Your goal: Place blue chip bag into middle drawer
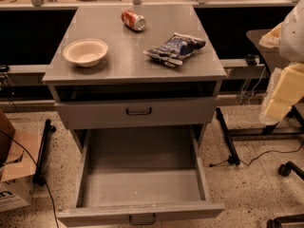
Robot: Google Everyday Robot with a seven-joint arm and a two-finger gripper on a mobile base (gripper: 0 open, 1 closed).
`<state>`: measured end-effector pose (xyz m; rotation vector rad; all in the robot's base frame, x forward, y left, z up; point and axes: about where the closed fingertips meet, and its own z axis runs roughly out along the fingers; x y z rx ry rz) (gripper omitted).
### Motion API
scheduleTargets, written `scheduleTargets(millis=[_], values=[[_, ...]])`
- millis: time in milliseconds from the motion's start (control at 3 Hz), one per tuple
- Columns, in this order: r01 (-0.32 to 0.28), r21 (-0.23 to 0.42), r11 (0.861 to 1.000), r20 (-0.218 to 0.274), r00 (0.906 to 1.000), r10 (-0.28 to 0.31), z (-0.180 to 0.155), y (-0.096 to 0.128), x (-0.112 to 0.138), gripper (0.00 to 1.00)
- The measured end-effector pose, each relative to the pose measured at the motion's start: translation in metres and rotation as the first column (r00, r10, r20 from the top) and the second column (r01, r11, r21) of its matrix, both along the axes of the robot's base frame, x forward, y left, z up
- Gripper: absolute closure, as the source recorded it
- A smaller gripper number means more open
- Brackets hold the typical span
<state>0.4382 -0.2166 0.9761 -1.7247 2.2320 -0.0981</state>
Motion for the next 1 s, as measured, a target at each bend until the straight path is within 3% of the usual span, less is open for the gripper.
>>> scheduleTargets(millis=[333,667,1000], values=[[0.0,0.011,1.0,0.012,0.9999,0.0,0.002,0.003,0.003,0.0],[0.01,0.091,0.996,0.046,0.9989,-0.014,0.001,0.016,0.018,0.0],[0.024,0.208,0.978,0.07,0.9968,-0.039,-0.008,0.039,0.047,0.0]])
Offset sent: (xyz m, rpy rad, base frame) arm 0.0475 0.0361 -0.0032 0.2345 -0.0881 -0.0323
